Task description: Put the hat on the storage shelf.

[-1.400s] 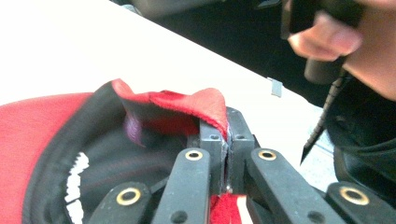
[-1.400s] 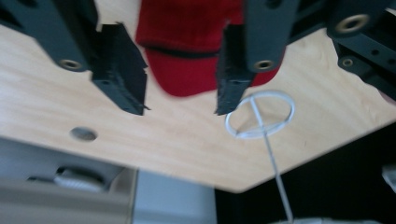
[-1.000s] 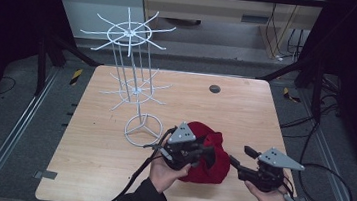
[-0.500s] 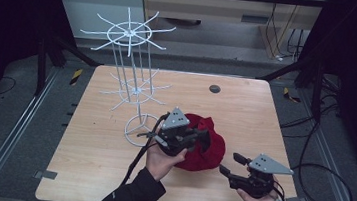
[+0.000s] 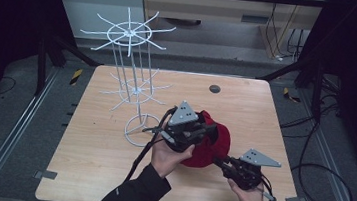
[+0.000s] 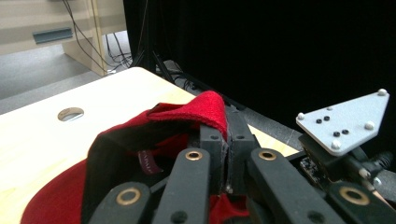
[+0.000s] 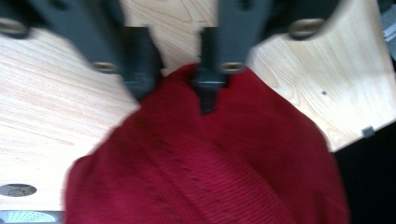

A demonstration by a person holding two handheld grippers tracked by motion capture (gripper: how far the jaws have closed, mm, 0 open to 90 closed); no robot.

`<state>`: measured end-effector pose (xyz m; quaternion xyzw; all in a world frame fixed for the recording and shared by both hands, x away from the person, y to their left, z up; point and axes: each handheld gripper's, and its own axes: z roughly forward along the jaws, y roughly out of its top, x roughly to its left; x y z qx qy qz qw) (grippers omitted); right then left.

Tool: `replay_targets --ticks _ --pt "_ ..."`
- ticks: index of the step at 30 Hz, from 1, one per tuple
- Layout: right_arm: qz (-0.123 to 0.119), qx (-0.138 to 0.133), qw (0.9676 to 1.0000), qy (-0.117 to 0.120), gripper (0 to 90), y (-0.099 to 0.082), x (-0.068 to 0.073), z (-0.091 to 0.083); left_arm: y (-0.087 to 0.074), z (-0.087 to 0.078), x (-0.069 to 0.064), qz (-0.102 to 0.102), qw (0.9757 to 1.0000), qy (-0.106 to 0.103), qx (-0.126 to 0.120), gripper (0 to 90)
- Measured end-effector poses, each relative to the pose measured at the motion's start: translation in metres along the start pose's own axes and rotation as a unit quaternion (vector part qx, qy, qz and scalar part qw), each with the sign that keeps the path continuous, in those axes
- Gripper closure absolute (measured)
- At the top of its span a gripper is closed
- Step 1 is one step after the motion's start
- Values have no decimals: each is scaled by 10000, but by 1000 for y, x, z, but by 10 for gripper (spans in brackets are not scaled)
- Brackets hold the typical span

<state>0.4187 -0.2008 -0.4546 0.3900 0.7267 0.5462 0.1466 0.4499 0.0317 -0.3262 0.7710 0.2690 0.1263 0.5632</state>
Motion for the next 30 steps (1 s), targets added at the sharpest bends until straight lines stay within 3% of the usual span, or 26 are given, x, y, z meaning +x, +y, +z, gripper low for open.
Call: replay_targets --ticks 1,3,9,11,12,13,16,17,18,19,20,21,26,30 --pt "43 -9 10000 20 833 1 -2 -2 1 0 -1 24 10000 -13 -18 881" --pt "54 -82 9998 -176 858 7 -5 -13 3 -1 -2 32 10000 -35 -47 881" --pt "-105 -205 9983 -531 858 24 -9 -39 5 -10 -1 48 9998 -49 -176 881" --pt "-386 -63 9964 -752 858 38 -4 -54 3 -13 1 28 9998 -46 -179 880" --pt "-386 -63 9964 -752 858 38 -4 -54 3 -13 1 28 9998 -46 -179 880" --pt "-571 24 9943 -900 859 49 0 -63 1 -13 1 24 9998 -26 -185 880" --pt "-730 142 9925 -966 858 62 5 -71 -7 -15 5 -26 9999 23 -144 879" --pt "-905 292 9901 -1037 856 71 9 -74 -13 -16 8 -80 9999 52 -95 879" --pt "-905 292 9901 -1037 856 71 9 -74 -13 -16 8 -80 9999 52 -95 879" --pt "-1087 402 9872 -1095 851 79 14 -72 -23 -17 14 -160 9998 106 -5 879" --pt "-1087 402 9872 -1095 851 79 14 -72 -23 -17 14 -160 9998 106 -5 879" --pt "-1181 488 9859 -1082 850 82 19 -66 -33 -19 21 -232 9995 174 101 879" --pt "-1271 503 9867 -875 834 88 27 -53 -53 -27 35 -351 9986 319 240 878" --pt "-1438 472 9862 -672 832 92 40 -32 -68 -40 45 -406 9973 502 363 878"
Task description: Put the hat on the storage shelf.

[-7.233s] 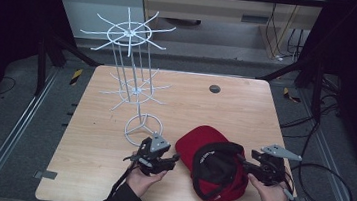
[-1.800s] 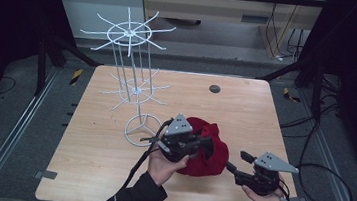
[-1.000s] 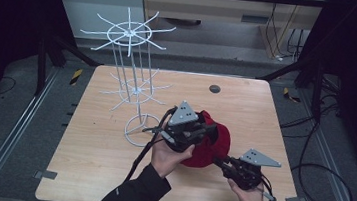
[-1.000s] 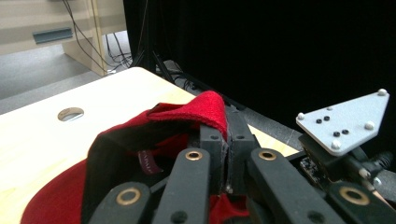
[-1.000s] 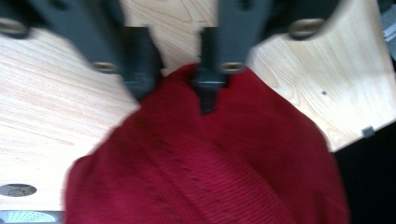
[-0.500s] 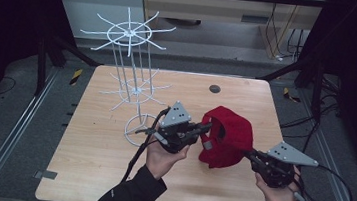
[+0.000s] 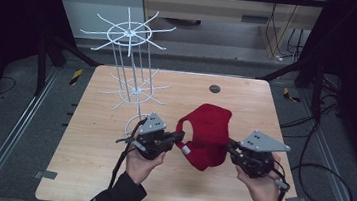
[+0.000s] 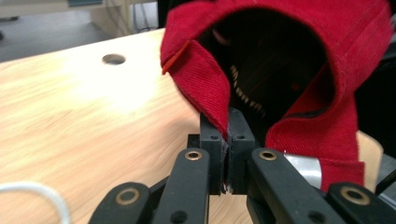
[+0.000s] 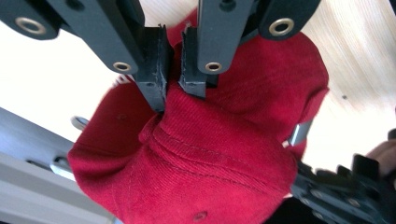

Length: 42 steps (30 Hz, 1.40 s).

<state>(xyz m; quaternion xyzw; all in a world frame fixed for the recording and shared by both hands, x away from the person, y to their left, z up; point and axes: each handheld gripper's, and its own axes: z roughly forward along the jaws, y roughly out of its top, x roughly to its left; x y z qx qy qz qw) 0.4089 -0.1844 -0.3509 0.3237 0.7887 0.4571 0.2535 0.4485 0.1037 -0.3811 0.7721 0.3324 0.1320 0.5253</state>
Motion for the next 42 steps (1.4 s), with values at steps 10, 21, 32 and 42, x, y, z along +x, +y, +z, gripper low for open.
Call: replay_targets --ticks 10,21,32,42 --pt "-237 212 9981 532 849 9 33 52 -41 -30 27 -90 9985 375 376 878" --pt "-354 1082 9909 719 846 -14 53 93 -88 -20 33 -32 9932 461 1071 875" --pt "-74 953 9918 849 687 -31 48 96 -106 15 28 199 9846 576 1636 875" --pt "59 704 9974 -121 676 -57 7 88 -106 17 33 135 9845 660 1620 875"
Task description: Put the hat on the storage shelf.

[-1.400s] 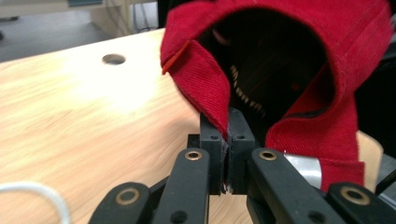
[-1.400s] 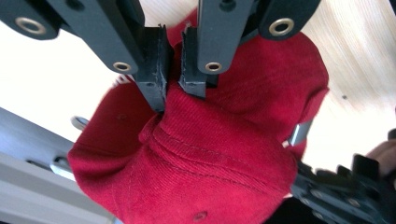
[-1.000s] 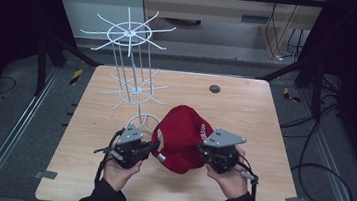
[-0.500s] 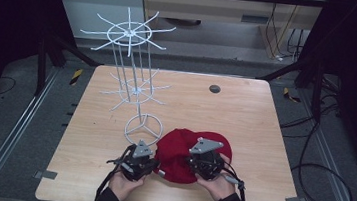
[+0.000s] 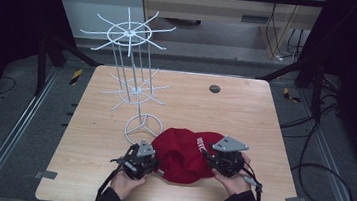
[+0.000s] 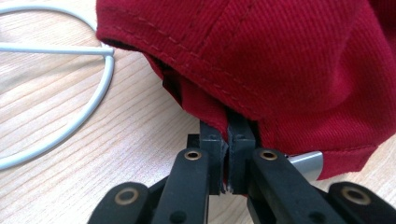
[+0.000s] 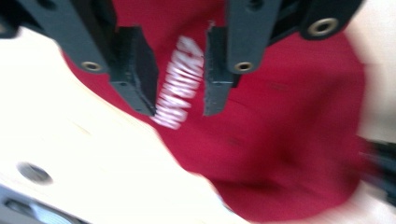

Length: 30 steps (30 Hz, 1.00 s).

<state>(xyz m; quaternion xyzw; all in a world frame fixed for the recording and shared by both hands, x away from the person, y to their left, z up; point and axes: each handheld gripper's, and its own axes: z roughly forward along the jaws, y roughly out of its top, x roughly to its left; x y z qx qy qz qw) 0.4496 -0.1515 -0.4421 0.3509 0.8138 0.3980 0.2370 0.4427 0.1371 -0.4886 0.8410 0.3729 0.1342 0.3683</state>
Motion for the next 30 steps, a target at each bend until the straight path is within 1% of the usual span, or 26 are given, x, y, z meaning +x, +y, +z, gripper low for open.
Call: replay_targets --ticks 1,2,3,4,5,6,7,8,10,11,12,15,16,19,20,21,22,23,25,26,27,28,29,30 --pt "60 85 9998 -173 724 -5 -7 9 0 0 0 29 10000 0 4 875" --pt "60 85 9998 -173 724 -5 -7 9 0 0 0 29 10000 0 4 875" --pt "179 119 9994 -280 788 -8 -16 19 1 0 1 33 10000 -15 -9 875" --pt "229 128 9991 -346 822 -9 -20 23 1 0 1 33 10000 -15 -9 875" --pt "311 106 9987 -391 854 -8 -24 26 1 0 2 13 10000 -24 -14 875" --pt "311 106 9987 -391 854 -8 -24 26 1 0 2 13 10000 -24 -14 875" --pt "493 80 9977 -461 900 -8 -32 31 1 0 2 5 10000 -28 2 875" --pt "493 80 9977 -461 900 -8 -32 31 1 0 2 5 10000 -28 2 876" --pt "625 22 9966 -533 900 -6 -40 36 1 1 2 -7 10000 -45 3 875" --pt "754 25 9956 -558 900 -6 -48 42 1 2 2 -14 10000 -64 -14 875" --pt "754 25 9956 -558 900 -6 -48 42 1 2 2 -14 10000 -64 -14 876" --pt "766 199 9946 -677 900 -6 -55 57 1 2 3 -32 10000 -82 -11 875" --pt "774 259 9942 -701 900 -7 -56 63 2 2 3 -74 9999 -95 -14 875" --pt "739 468 9930 -795 900 -9 -56 72 4 4 4 -53 9999 -112 -30 876" --pt "698 473 9931 -820 900 -10 -55 71 5 5 4 -49 9999 -108 -30 876" --pt "643 614 9929 -788 900 -9 -55 68 7 8 5 -35 9999 -92 -22 876" --pt "643 614 9929 -788 900 -9 -55 68 7 8 5 -35 9999 -92 -22 876" --pt "631 677 9929 -750 900 -10 -55 65 10 10 5 -7 10000 -75 -6 876" --pt "682 730 9928 -656 900 -15 -54 55 14 12 4 -12 10000 -76 -20 876" --pt "690 768 9926 -647 900 -17 -53 52 15 13 4 12 10000 -86 -19 876" --pt "668 824 9919 -692 900 -22 -51 43 19 15 5 37 9999 -89 -59 876" --pt "668 824 9919 -692 900 -22 -51 43 19 15 5 37 9999 -89 -59 876" --pt "647 846 9917 -723 900 -24 -49 39 21 18 6 -12 9999 -92 -81 876" --pt "589 906 9910 -784 900 -31 -45 27 22 19 7 -1 9999 -95 -36 876"
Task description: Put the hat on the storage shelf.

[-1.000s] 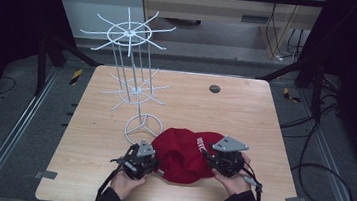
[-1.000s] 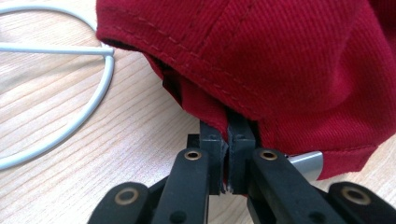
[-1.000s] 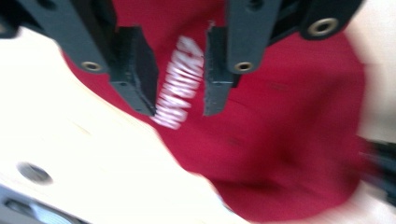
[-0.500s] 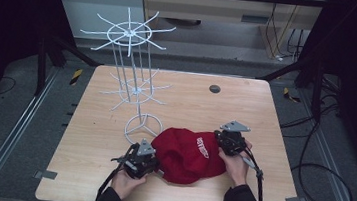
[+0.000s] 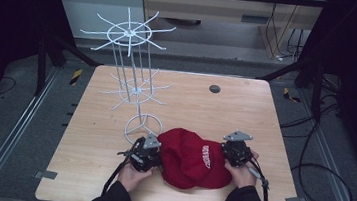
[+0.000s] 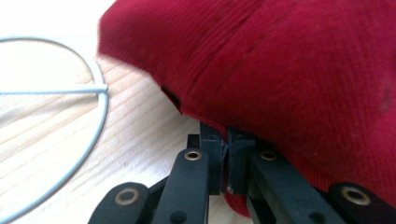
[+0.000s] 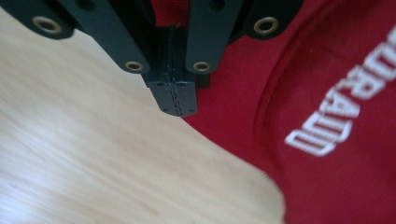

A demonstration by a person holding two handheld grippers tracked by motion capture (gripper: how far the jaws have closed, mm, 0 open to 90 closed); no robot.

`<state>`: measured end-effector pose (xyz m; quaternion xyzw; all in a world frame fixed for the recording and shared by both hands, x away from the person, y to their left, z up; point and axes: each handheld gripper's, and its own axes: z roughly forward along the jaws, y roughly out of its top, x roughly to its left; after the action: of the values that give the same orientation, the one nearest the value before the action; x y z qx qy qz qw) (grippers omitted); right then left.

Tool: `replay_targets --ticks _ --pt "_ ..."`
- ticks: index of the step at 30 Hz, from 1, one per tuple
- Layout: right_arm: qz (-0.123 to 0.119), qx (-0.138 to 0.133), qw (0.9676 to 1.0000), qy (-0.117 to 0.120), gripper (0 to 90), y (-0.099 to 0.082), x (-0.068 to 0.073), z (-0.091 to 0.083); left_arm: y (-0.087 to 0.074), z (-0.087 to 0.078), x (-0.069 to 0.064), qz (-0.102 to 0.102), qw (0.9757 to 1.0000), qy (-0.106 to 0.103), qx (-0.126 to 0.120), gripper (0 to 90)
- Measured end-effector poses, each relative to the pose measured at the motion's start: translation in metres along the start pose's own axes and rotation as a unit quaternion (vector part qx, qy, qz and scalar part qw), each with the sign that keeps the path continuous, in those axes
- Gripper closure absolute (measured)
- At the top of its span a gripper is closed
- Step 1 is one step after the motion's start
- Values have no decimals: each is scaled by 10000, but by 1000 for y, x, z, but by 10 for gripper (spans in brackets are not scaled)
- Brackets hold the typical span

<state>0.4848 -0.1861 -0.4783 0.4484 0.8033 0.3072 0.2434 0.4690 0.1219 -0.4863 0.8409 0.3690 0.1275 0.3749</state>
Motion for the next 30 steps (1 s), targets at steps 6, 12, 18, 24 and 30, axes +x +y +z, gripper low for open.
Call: replay_targets --ticks 6,12,18,24,30 --pt "222 52 9997 85 900 -27 -4 -27 5 6 4 -95 9999 60 57 826" --pt "246 -80 9996 140 885 -28 -3 -36 4 -14 10 -42 9997 247 -39 634" --pt "250 -960 9943 378 817 -11 -1 -62 -4 -53 19 -97 9992 215 -316 545" --pt "124 -1300 9871 923 709 14 18 -80 -24 -90 36 -242 9975 462 -486 506" --pt "-145 -1311 9813 1404 580 36 51 -80 -51 -108 63 -605 9931 890 -466 459"
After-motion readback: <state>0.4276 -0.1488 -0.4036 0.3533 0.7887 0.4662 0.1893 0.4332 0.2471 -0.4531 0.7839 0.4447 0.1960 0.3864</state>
